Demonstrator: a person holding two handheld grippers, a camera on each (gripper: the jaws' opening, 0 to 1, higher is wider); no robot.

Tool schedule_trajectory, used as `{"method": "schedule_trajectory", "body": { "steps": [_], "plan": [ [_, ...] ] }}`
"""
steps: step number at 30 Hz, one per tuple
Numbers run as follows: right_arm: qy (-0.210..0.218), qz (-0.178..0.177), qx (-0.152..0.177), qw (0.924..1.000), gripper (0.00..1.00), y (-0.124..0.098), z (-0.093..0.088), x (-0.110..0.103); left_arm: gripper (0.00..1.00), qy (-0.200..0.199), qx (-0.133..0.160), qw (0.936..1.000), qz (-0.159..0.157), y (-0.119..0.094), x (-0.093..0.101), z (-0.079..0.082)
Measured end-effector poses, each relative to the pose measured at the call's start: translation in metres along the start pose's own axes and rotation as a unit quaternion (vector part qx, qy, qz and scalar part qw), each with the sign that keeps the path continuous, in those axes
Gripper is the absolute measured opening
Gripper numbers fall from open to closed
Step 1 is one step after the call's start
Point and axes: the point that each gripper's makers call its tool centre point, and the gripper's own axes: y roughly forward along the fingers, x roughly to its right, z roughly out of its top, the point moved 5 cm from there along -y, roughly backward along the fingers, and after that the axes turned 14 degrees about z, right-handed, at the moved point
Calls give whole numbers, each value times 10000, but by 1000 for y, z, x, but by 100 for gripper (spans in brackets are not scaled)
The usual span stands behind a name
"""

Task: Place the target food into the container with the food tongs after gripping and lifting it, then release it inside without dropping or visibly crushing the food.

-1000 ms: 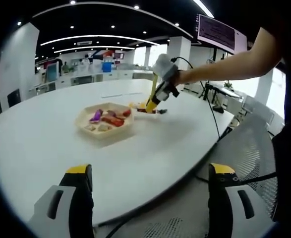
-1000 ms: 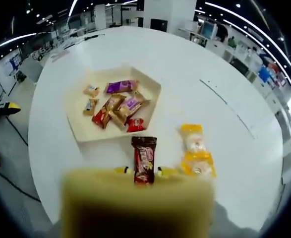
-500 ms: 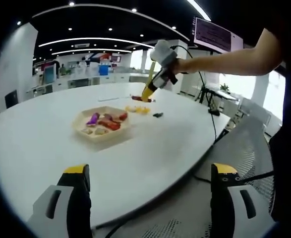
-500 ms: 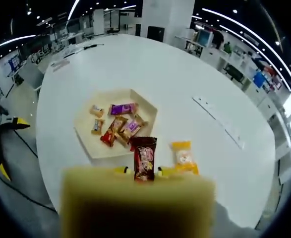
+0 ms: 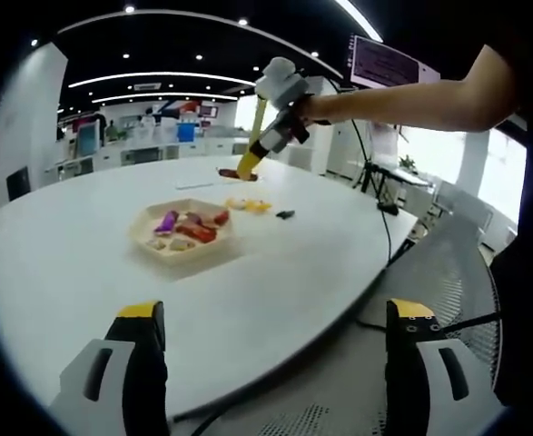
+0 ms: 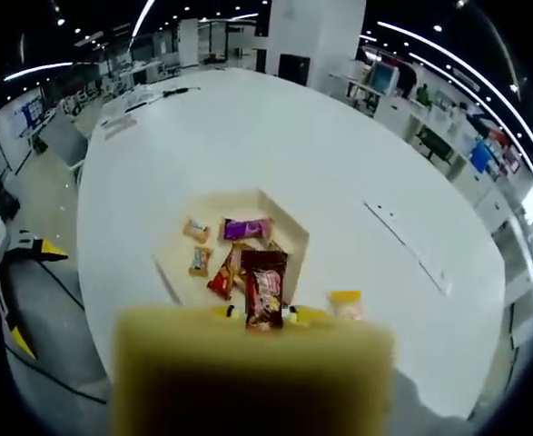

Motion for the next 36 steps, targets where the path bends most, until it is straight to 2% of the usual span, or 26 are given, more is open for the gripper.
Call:
{"method": "schedule_trajectory", "body": {
  "steps": [9, 18, 26, 28, 29, 36],
  "plan": [
    [-101, 206, 121, 9997, 23, 19, 34, -17, 97, 10, 17, 10000, -21, 0, 0, 0],
    [-291, 388, 67, 9988, 23, 40, 59, -28, 97, 17, 25, 10000, -1, -1, -1, 0],
    [-438, 462, 144, 9979, 25, 51, 72, -31, 96, 6, 31, 10000, 22, 0, -2, 0],
    [-393, 591, 170, 9973, 27, 52, 74, -33, 95, 27, 24, 10000, 27, -1, -2, 0],
    [-536, 545, 223, 9968, 27, 52, 75, -32, 95, 17, 31, 10000, 27, -1, -2, 0],
    [-421, 516, 140, 9977, 27, 47, 66, -27, 95, 13, 19, 10000, 21, -1, -2, 0]
  ]
}}
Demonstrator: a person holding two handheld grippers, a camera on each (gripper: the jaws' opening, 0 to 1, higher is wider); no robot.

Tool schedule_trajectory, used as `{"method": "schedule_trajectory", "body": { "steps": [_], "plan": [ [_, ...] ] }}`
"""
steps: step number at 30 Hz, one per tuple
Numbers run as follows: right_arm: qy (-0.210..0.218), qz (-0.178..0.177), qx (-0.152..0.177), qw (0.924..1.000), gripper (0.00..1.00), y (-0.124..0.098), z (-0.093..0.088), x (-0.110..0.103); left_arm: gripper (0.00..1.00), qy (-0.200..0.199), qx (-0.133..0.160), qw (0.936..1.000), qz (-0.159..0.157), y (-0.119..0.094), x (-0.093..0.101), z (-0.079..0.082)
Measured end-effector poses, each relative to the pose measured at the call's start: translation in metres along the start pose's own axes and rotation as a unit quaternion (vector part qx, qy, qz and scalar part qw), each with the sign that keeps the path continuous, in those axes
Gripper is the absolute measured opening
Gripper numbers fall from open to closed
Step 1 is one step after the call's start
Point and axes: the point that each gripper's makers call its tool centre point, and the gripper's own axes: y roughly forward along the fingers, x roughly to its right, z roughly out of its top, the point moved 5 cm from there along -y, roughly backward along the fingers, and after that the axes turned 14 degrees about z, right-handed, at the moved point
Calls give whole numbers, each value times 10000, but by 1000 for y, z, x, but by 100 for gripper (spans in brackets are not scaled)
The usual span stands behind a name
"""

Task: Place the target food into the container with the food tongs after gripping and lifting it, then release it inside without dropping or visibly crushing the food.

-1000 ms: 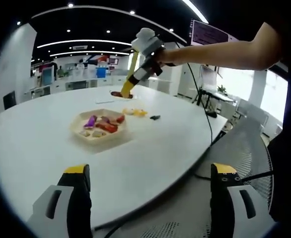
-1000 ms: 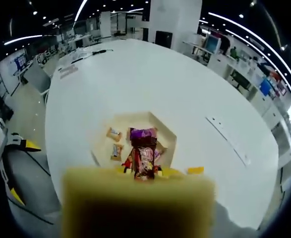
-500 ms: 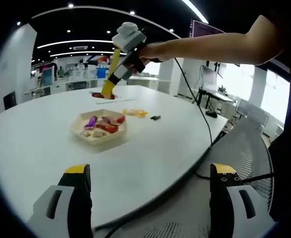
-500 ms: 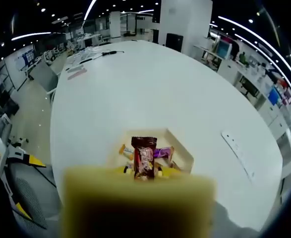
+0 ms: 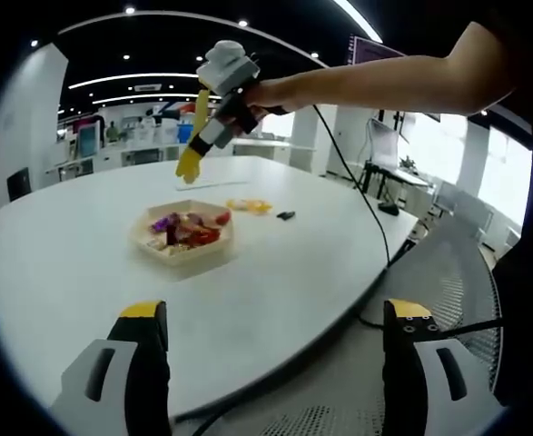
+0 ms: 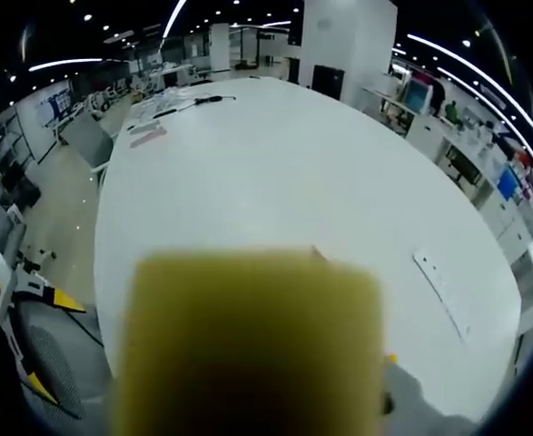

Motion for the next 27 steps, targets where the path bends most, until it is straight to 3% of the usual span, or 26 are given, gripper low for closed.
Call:
{"method": "schedule_trajectory", "body": {
  "steps": [11, 27],
  "plan": [
    [357, -204, 42, 9991, 28, -33, -37, 14, 96, 31, -6, 10000, -27, 1, 2, 0],
    [931, -440, -87, 9946, 29, -66, -123, 21, 99, -35, -106, 9999, -17, 2, 2, -1]
  ]
}}
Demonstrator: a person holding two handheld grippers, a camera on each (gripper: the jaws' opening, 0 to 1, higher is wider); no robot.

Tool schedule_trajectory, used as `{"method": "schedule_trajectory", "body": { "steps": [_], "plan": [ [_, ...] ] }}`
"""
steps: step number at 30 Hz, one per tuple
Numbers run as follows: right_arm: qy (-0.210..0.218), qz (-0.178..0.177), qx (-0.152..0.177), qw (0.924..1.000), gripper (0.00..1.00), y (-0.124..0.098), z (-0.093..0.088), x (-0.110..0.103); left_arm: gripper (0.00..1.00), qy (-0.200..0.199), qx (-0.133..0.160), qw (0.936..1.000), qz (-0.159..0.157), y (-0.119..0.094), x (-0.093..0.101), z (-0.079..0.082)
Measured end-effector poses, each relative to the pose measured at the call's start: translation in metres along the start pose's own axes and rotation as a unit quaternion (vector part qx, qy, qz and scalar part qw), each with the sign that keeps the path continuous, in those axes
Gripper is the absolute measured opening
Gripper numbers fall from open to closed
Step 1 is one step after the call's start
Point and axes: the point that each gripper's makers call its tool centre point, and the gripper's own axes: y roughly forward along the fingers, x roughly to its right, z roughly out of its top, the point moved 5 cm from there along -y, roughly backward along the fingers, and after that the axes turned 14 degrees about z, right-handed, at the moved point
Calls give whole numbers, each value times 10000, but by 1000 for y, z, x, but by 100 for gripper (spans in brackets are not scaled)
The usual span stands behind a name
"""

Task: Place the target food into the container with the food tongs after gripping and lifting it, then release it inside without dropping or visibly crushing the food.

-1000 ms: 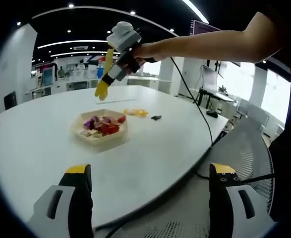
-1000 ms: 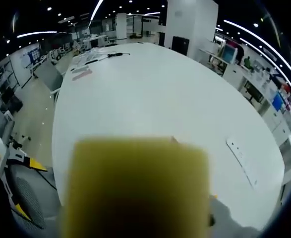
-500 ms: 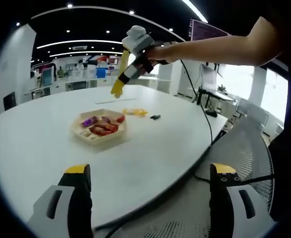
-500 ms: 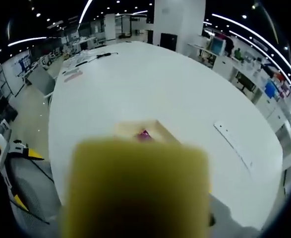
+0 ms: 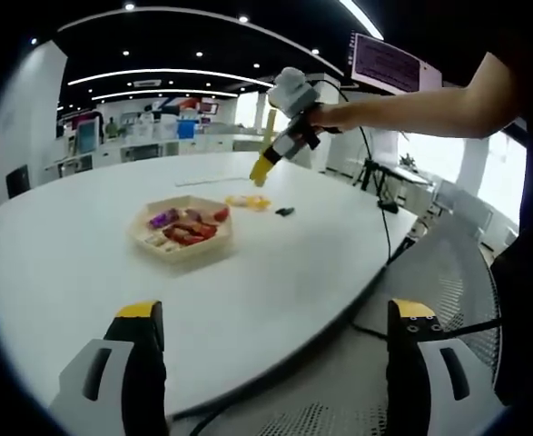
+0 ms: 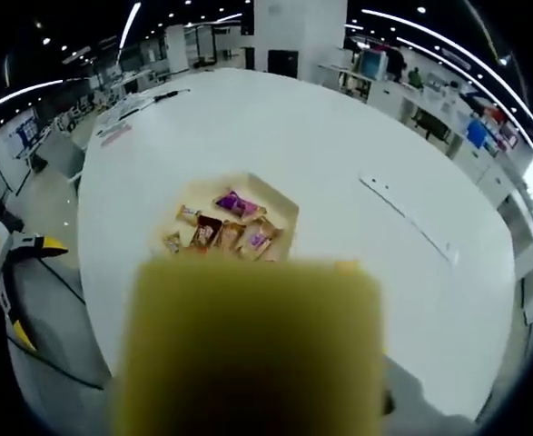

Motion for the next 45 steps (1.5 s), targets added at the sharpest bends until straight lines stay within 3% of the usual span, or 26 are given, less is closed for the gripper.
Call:
{"method": "schedule_trajectory", "body": {
  "steps": [4, 10, 18, 25, 38, 44, 45],
  "plan": [
    [110, -71, -15, 9999, 29, -7, -17, 8, 99, 108, 46, 9999, 90, 1, 0, 1],
    [277, -139, -93, 9995, 29, -16, -42, 24, 99, -45, 34, 9994, 349, 3, -8, 1],
    [222, -85, -419, 9988, 29, -11, -70, 41, 99, -247, 32, 9976, 651, 4, -16, 2],
    [-49, -143, -601, 9981, 29, -7, -78, 57, 99, -194, -104, 9974, 687, 6, -16, -1],
    [-146, -69, -833, 9964, 29, 11, -94, 77, 99, -246, -102, 9964, 810, 7, -18, 0],
    [-233, -35, -843, 9962, 29, 17, -96, 77, 99, -241, -155, 9963, 810, 8, -18, -1],
    [-236, -44, -722, 9971, 29, 17, -94, 77, 99, -247, -160, 9963, 811, 8, -18, -1]
  ]
}}
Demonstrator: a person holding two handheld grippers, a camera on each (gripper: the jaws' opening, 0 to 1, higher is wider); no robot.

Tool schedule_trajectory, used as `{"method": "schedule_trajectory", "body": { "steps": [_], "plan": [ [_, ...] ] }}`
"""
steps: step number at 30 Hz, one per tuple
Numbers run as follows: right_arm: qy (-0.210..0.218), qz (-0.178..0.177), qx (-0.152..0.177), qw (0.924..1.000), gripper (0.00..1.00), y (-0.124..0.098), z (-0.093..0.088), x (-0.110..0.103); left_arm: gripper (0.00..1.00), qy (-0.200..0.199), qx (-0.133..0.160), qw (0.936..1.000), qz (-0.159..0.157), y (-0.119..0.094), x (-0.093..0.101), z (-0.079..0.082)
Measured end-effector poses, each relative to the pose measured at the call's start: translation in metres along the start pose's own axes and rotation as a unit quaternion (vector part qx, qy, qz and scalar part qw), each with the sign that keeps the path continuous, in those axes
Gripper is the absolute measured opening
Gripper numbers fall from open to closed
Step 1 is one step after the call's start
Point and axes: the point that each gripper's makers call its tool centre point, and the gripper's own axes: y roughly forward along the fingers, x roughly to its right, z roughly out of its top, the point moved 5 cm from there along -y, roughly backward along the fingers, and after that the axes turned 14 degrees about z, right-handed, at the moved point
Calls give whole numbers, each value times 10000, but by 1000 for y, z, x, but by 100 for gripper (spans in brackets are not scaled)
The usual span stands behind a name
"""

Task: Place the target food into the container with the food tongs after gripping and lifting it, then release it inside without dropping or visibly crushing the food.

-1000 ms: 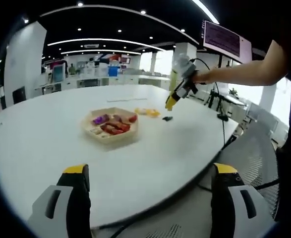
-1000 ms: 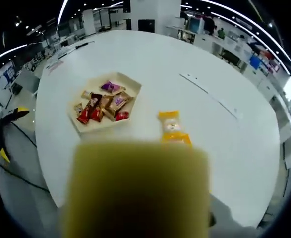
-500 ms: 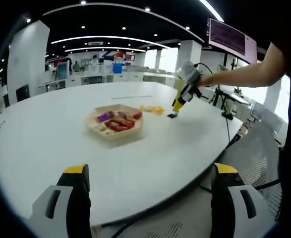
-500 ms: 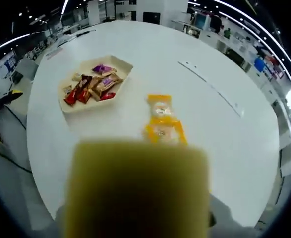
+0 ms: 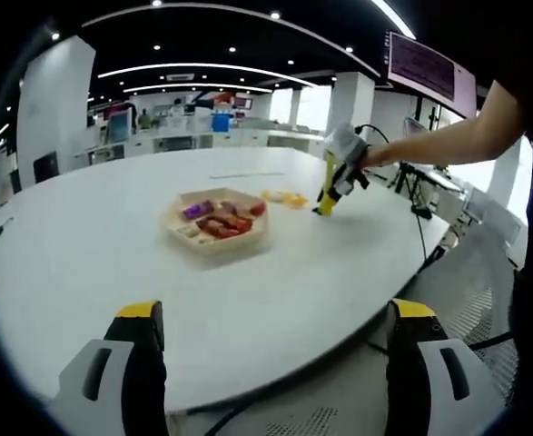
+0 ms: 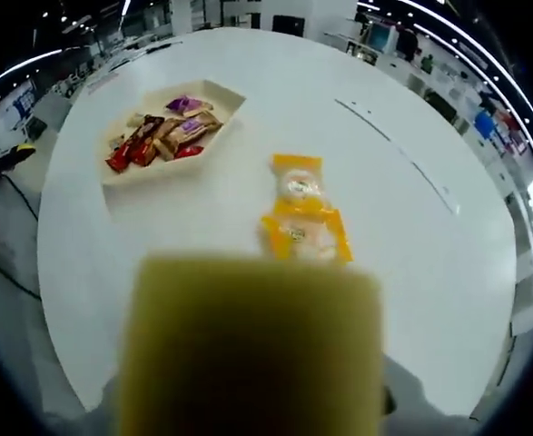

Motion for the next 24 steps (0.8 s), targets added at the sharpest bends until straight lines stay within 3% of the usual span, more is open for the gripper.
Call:
{"method": "schedule_trajectory", "body": {
  "steps": [8, 24],
  "plan": [
    [122, -53, 20, 9999, 24, -4, -7, -3, 99, 6, -18, 10000, -7, 0, 0, -1],
    [377, -209, 447, 9981, 24, -12, -27, -12, 98, 67, -76, 9999, -71, 0, 2, -2]
  ]
}}
